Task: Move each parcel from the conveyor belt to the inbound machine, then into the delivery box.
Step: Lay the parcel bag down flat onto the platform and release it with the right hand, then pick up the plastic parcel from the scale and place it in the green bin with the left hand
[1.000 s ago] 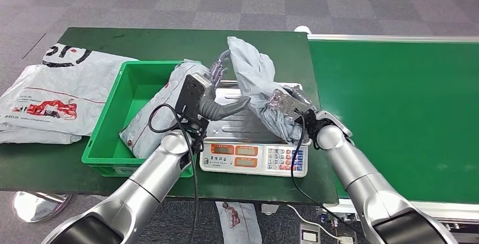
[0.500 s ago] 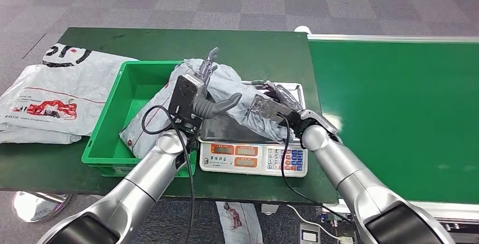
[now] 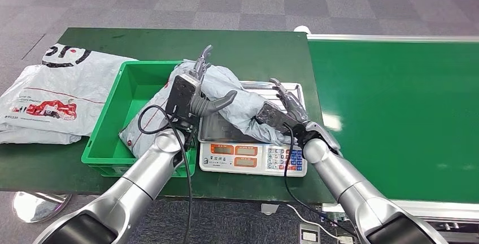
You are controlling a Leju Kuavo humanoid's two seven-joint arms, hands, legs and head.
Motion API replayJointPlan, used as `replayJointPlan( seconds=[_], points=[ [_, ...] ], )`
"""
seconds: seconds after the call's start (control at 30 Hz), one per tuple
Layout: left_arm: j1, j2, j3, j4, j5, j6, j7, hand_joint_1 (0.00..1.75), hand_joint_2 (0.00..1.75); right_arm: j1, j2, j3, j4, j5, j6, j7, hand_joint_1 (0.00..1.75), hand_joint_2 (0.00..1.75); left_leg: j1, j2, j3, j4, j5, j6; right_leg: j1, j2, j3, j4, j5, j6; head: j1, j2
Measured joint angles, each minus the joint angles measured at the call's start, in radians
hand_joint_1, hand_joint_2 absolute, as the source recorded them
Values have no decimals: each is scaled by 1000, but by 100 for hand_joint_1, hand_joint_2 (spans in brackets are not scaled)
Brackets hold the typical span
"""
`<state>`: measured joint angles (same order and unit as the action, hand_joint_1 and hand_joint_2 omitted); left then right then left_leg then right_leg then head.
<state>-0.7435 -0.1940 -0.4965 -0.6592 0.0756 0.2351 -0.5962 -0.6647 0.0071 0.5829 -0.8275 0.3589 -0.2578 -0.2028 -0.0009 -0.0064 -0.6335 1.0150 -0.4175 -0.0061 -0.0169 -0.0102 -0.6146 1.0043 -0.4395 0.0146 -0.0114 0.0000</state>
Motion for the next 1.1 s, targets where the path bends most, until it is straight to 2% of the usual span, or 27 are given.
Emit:
replayJointPlan(
  seconds=[0.33, 0.43, 0.6, 0.73, 0.87, 0.97, 1.1],
  points=[
    [-29, 6, -16, 34, 12, 32, -33, 0, 175, 20, -10, -29, -10, 41, -56, 7, 0, 175, 0, 0, 0, 0, 0, 0, 0, 0, 0, 0, 0, 0, 0, 0],
    [-35, 8, -25, 43, 10, 60, -32, 0, 175, 32, -10, -55, -36, 43, -80, -13, 0, 175, 0, 0, 0, 0, 0, 0, 0, 0, 0, 0, 0, 0, 0, 0],
    [-59, 15, -40, 66, -37, 164, 31, 0, 175, 83, -13, -148, -156, -118, -99, -137, 0, 175, 0, 0, 0, 0, 0, 0, 0, 0, 0, 0, 0, 0, 0, 0],
    [-90, 25, -55, 96, -79, 195, 75, 0, 175, 95, -29, -227, -227, -228, -65, -153, 0, 175, 0, 0, 0, 0, 0, 0, 0, 0, 0, 0, 0, 0, 0, 0],
    [-101, 29, -63, 113, -89, 200, 82, 0, 175, 100, -39, -258, -250, -246, -57, -164, 0, 0, 0, 2, 0, 0, 0, 0, 0, 2, 0, 0, 1, -1, 0, 0],
    [-111, 31, -81, 127, -131, 223, 113, 0, 175, 101, -42, -270, -255, -294, -46, -174, 0, 0, 0, 2, 0, 0, 0, 0, 0, 2, -1, 0, 1, -1, 0, 0],
    [-127, 37, -121, 151, -235, 233, 201, 0, 175, 87, -54, -295, -240, -444, 1, -191, 0, 0, 0, 1, 0, 0, 0, 0, 0, 2, -1, 0, 1, -1, 0, 0]
  ],
)
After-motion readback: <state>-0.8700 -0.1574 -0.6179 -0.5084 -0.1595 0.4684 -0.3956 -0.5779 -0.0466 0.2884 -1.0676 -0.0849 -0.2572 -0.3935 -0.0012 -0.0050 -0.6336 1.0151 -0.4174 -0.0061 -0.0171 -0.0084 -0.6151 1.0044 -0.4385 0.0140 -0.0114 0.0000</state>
